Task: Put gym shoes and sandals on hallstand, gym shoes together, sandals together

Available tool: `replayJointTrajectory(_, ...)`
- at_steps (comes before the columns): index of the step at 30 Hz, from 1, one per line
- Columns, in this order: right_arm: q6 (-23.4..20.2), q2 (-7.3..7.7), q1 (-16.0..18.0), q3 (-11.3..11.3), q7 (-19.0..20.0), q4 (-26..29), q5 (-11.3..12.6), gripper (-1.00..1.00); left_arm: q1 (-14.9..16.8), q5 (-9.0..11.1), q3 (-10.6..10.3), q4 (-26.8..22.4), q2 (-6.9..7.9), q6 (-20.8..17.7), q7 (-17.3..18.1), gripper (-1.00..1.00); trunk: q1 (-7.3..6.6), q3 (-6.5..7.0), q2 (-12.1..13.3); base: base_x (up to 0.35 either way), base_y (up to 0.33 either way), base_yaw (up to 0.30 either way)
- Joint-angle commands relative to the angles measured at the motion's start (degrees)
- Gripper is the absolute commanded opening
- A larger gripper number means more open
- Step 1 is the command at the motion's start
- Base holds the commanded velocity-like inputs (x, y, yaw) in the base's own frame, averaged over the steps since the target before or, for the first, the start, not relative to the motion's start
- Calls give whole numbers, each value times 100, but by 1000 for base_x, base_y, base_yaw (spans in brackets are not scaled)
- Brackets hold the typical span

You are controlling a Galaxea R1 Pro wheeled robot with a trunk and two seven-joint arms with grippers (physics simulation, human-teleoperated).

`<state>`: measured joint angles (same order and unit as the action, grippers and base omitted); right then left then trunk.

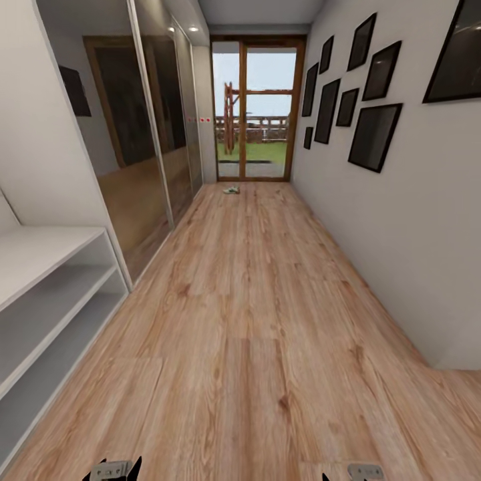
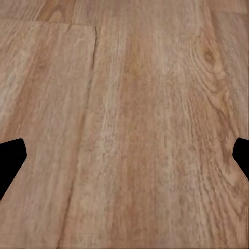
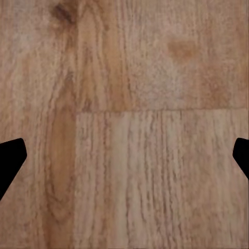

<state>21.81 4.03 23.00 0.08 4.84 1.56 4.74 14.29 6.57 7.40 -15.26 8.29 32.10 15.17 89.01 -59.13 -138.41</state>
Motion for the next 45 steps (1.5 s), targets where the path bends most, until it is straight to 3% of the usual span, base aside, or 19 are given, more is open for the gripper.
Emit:
replayJointTrajectory(1, 21, 2, 3, 1, 44, -7, 50, 100, 3, 59, 15, 8, 3, 11, 59, 100, 2, -5, -2, 337, 0, 0)
replayJointTrajectory(45, 21, 2, 3, 1, 43, -7, 53, 100, -5, -163, 31, 92, -27, 129, 49, 100, 2, -5, -2, 337, 0, 0)
